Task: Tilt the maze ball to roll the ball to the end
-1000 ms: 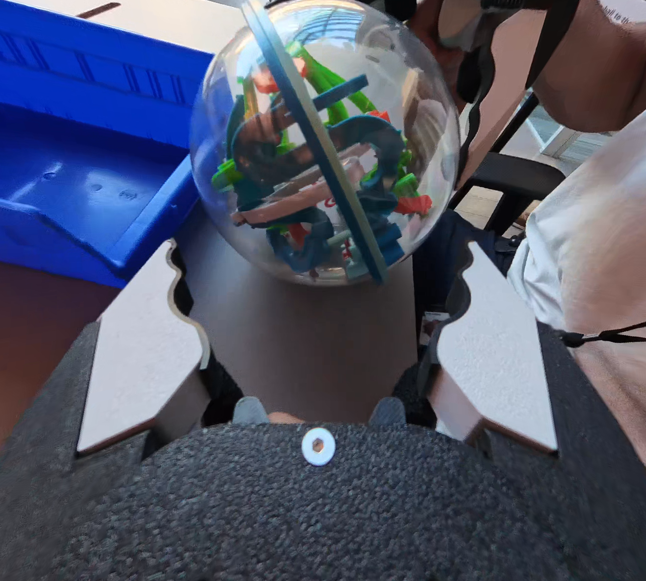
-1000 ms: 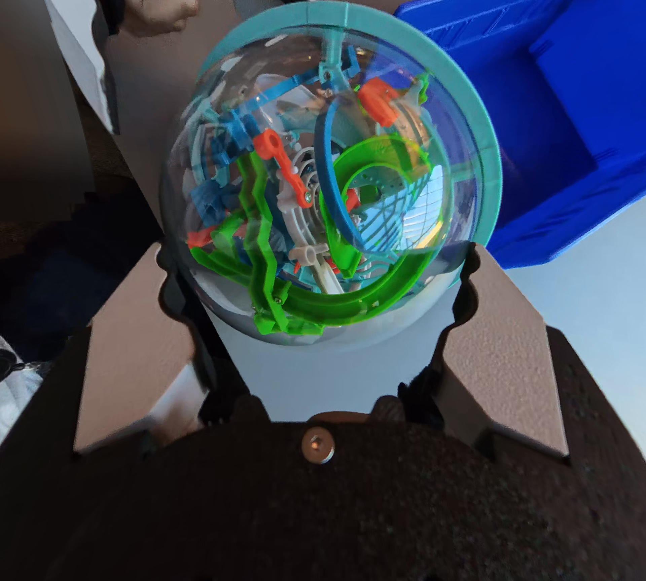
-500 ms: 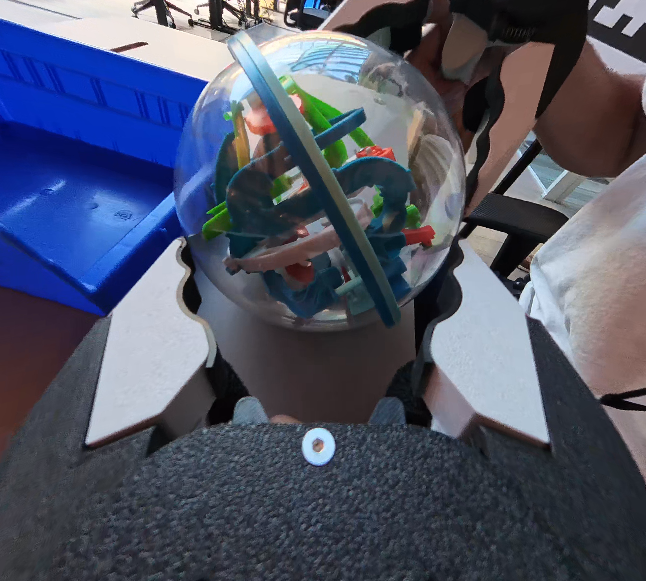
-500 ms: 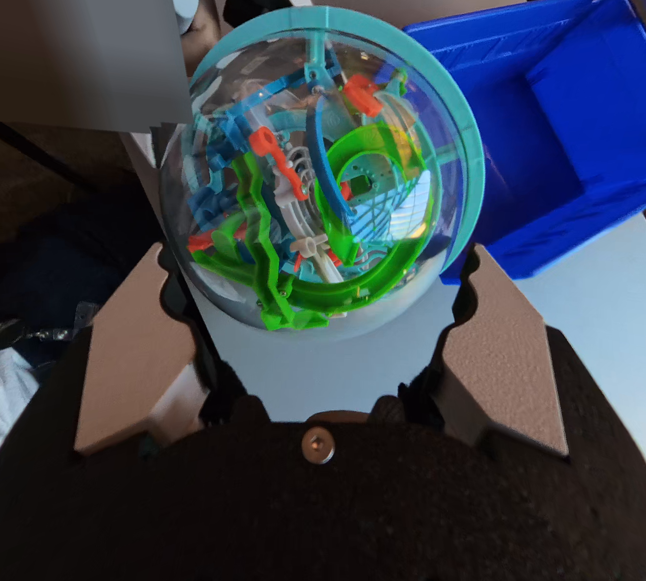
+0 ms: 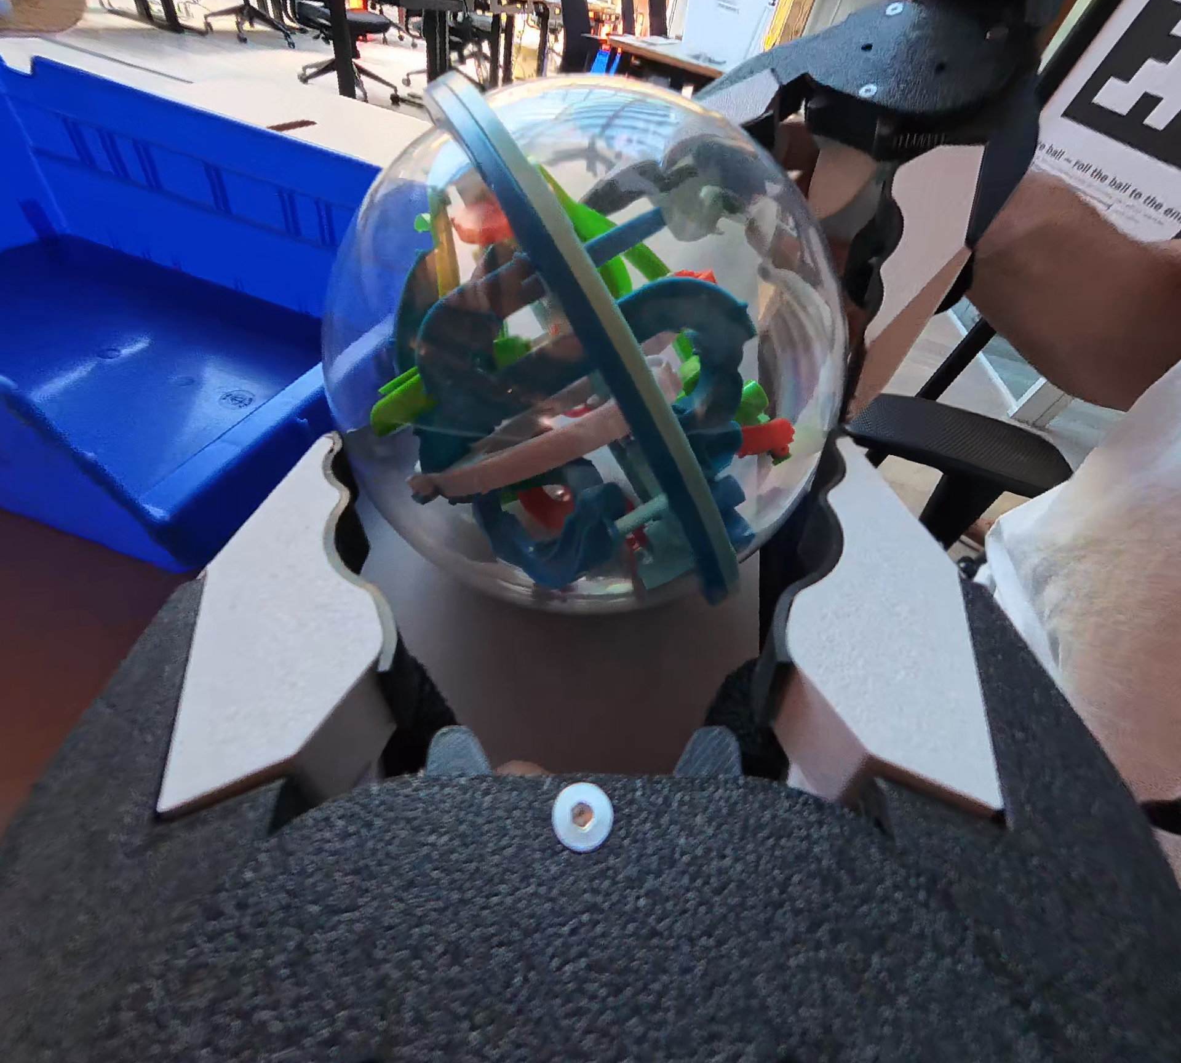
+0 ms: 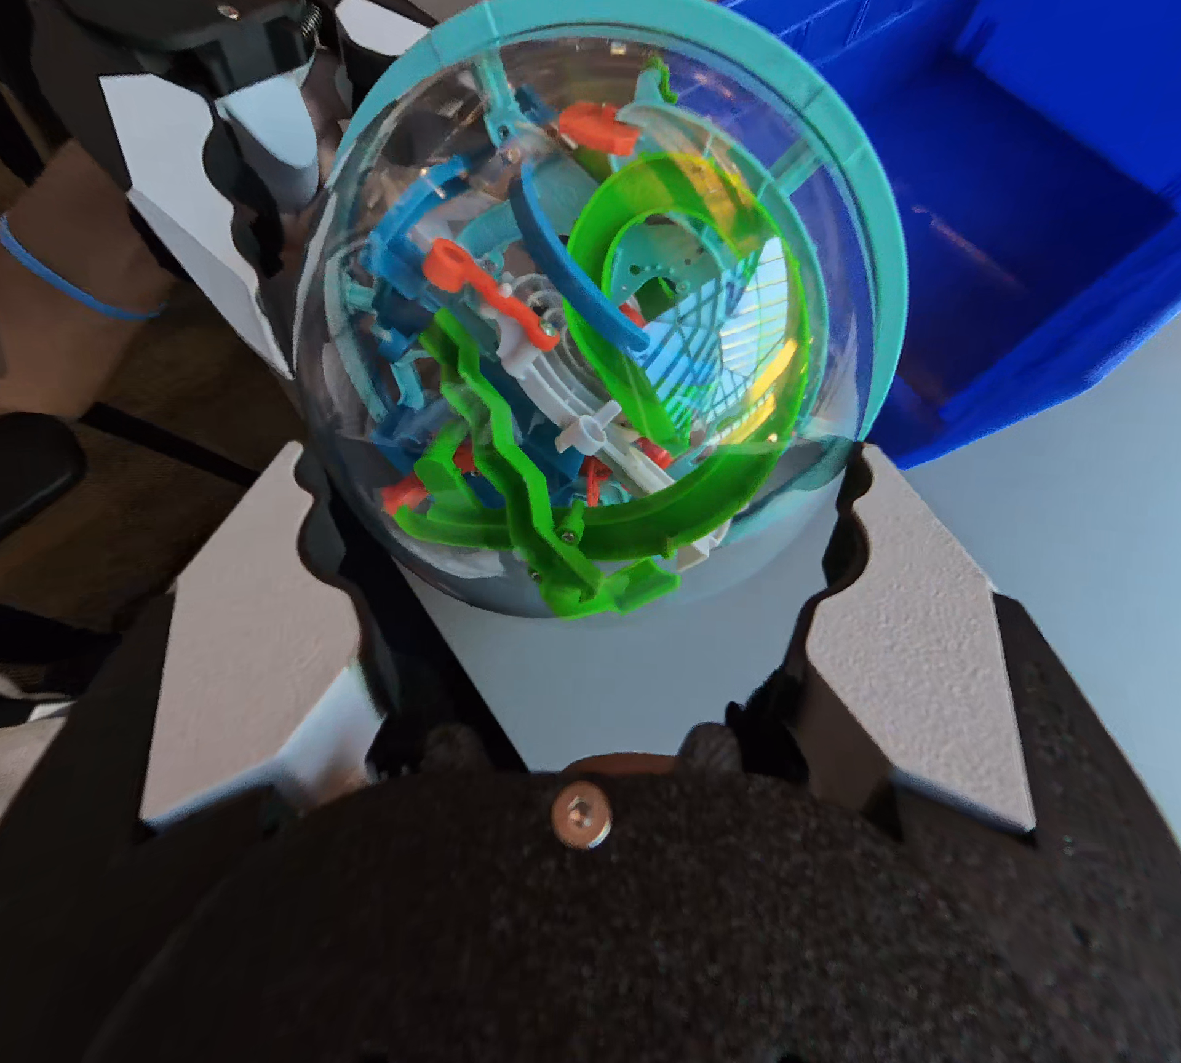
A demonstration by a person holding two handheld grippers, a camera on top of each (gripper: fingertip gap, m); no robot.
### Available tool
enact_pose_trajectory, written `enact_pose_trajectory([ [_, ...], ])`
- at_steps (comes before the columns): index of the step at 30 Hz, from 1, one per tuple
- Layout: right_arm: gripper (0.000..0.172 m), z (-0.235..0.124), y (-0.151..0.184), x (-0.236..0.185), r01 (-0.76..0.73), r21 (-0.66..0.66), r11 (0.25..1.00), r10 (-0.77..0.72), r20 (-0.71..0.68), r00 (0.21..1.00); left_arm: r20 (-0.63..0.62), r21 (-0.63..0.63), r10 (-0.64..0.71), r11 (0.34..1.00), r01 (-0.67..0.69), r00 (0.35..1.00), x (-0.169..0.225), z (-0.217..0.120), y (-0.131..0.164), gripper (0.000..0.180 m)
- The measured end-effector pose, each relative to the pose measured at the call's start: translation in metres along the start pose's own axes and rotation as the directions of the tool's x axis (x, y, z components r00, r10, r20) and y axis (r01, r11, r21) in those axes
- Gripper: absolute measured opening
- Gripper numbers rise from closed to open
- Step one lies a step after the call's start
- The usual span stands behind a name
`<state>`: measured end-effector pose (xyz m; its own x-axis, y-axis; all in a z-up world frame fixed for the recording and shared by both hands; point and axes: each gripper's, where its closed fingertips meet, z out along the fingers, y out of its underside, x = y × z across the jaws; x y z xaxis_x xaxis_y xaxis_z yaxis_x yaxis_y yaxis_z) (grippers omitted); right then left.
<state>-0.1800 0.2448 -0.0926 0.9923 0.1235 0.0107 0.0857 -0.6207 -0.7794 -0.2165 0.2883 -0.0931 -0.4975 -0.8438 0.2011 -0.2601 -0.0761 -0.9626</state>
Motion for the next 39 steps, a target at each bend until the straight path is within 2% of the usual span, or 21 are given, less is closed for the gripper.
enact_pose_trajectory([
  [3,0.154,0.005,-0.002,0.002,0.001,0.015,1.0,-0.001,-0.011,1.0,-0.015,0.061,-0.04,0.997,0.041,0.999,-0.005,-0.001,-0.001,0.137],
  [17,0.152,0.015,-0.02,0.005,0.003,0.151,0.988,-0.008,0.032,0.999,-0.029,0.097,-0.135,0.986,0.137,0.99,-0.019,-0.012,0.0,0.135],
  [19,0.149,0.013,-0.022,0.008,0.001,0.18,0.984,-0.016,0.081,0.997,-0.035,0.099,-0.169,0.98,0.171,0.985,-0.023,-0.015,0.001,0.134],
  [24,0.144,0.003,-0.019,0.025,-0.161,0.279,0.947,0.075,0.297,0.952,-0.066,0.114,-0.232,0.964,0.238,0.97,-0.029,-0.018,0.0,0.132],
  [26,0.144,0.008,-0.01,0.033,-0.173,0.291,0.941,0.075,0.32,0.944,-0.088,0.114,-0.233,0.963,0.243,0.968,-0.027,-0.019,0.0,0.131],
  [28,0.147,0.004,-0.003,0.032,-0.226,0.279,0.933,0.09,0.429,0.899,-0.162,0.116,-0.252,0.955,0.272,0.954,-0.021,-0.021,-0.003,0.116],
  [29,0.145,-0.004,-0.003,0.032,-0.273,0.292,0.917,0.094,0.505,0.858,-0.218,0.112,-0.271,0.947,0.3,0.938,-0.017,-0.022,-0.004,0.102],
  [30,0.145,-0.008,-0.002,0.038,-0.329,0.302,0.895,0.119,0.55,0.827,-0.264,0.094,-0.291,0.941,0.325,0.92,-0.014,-0.022,-0.004,0.096],
  [31,0.149,-0.009,0.002,0.041,-0.372,0.275,0.886,0.154,0.584,0.797,-0.284,0.075,-0.314,0.935,0.347,0.906,-0.015,-0.02,-0.003,0.092],
  [32,0.145,-0.009,0.008,0.037,-0.394,0.237,0.888,0.166,0.633,0.756,-0.293,0.073,-0.327,0.929,0.362,0.898,-0.016,-0.019,-0.004,0.085],
  [33,0.143,-0.008,0.013,0.031,-0.401,0.2,0.894,0.173,0.671,0.721,-0.29,0.089,-0.323,0.928,0.361,0.901,-0.019,-0.018,-0.006,0.075],
  [35,0.154,0.001,0.015,0.024,-0.406,0.185,0.895,0.188,0.668,0.72,-0.255,0.139,-0.296,0.931,0.338,0.921,-0.023,-0.02,-0.011,0.058],
  [39,0.154,0.008,0.008,0.027,-0.485,0.156,0.861,0.285,0.641,0.713,-0.14,0.214,-0.301,0.921,0.326,0.943,-0.036,-0.026,-0.013,0.054],
])
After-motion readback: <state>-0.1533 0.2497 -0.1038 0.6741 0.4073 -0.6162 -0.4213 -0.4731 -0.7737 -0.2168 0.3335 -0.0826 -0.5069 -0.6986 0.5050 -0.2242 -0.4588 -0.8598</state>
